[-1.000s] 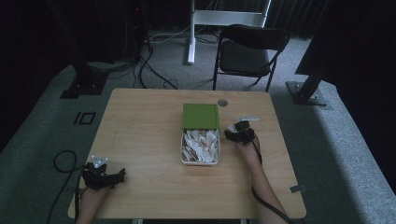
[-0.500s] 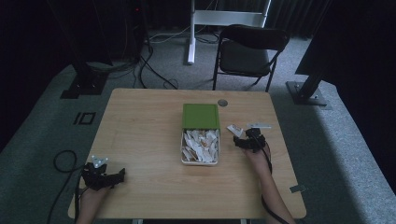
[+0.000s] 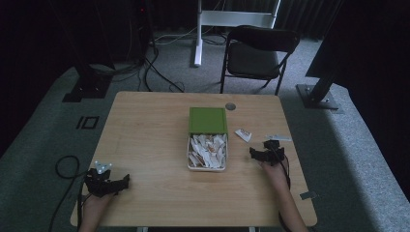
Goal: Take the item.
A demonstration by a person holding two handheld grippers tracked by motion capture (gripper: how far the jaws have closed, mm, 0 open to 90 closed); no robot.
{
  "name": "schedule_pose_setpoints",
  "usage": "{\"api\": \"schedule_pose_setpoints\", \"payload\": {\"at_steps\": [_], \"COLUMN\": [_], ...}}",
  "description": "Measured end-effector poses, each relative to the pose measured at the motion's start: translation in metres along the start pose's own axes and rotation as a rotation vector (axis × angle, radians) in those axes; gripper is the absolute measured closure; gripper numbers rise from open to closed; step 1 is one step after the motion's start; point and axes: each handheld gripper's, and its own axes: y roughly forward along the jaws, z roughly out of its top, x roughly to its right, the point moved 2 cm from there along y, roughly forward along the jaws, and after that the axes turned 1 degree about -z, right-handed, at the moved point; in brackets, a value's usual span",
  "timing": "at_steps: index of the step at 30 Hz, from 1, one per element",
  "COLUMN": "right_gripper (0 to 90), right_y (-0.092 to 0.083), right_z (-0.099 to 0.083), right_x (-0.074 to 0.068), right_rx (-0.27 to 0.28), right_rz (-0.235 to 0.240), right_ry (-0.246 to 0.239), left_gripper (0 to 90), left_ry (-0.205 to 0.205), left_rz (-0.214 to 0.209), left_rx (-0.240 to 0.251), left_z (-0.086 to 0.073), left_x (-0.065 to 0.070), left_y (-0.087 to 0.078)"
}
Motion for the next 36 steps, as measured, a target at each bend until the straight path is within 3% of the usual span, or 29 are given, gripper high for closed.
{"api": "schedule_pose_setpoints", "payload": {"at_steps": [6, 16, 18, 20, 23, 30, 36], "right_gripper": [12.4, 12.4, 12.6, 13.1, 13.0, 12.7, 12.8], "right_y": [-0.009, -0.022, -0.029, -0.033, -0.036, -0.052, -0.059], "right_z": [-0.011, -0.03, -0.036, -0.041, -0.045, -0.06, -0.074], "right_x": [0.006, 0.013, 0.014, 0.015, 0.015, 0.018, 0.015], "right_rx": [-0.003, 0.002, 0.029, 0.065, 0.068, 0.102, 0.08], "right_rz": [-0.008, 0.03, 0.012, 0.023, -0.001, -0.006, -0.007], "right_ry": [0.009, -0.012, -0.019, -0.03, -0.051, -0.033, -0.089], "left_gripper": [0.7, 0.7, 0.7, 0.7, 0.7, 0.7, 0.7], "left_ry": [0.0, 0.0, 0.0, 0.0, 0.0, 0.0, 0.0], "left_rz": [0.0, 0.0, 0.0, 0.0, 0.0, 0.001, 0.001], "left_rx": [0.0, 0.0, 0.0, 0.0, 0.0, 0.0, 0.0], "left_z": [0.0, 0.0, 0.0, 0.0, 0.0, 0.0, 0.0], "left_x": [0.0, 0.0, 0.0, 0.0, 0.0, 0.0, 0.0], "left_y": [0.0, 0.0, 0.0, 0.0, 0.0, 0.0, 0.0]}}
